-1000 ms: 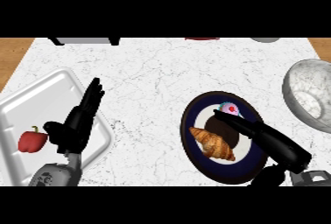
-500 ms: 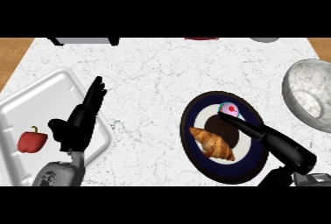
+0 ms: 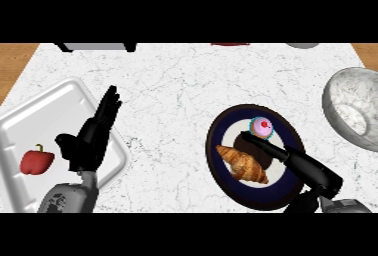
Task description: Pick the croissant from the plate and place it in the bowl
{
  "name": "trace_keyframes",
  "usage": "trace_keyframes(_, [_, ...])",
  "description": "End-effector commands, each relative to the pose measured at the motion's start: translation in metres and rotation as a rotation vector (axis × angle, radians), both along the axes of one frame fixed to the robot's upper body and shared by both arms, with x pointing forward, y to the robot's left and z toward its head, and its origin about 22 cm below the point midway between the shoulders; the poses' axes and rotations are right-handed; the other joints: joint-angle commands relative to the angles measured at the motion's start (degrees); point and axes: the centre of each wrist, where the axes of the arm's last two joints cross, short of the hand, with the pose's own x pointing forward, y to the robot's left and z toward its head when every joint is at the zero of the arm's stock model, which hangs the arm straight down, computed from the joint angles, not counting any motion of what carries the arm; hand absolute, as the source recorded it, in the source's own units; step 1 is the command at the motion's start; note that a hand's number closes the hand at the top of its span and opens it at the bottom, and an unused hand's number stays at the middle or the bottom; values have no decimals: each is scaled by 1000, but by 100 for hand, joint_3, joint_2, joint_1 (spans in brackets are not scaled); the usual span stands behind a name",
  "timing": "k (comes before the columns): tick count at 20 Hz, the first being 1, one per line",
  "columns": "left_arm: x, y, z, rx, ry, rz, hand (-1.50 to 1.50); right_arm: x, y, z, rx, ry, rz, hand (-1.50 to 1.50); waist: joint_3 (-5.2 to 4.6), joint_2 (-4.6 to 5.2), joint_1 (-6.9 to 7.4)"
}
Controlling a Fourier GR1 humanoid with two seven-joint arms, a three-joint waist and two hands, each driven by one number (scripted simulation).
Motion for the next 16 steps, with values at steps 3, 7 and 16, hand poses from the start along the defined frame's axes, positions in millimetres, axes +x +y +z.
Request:
trace_keyframes(3, [-8,4,-1,10,13,-8,0,10,15,-30,-1,25,-20,-150,1,0,19])
trace_keyframes(7, [-2,7,0,6,-1,1,0,-3,6,-38,23,28,-3,-150,0,-1,1])
trace_keyframes(16, [-2,-11,5,0,2,-8,0,30,21,-73,-194,-72,-82,-150,2,5,32])
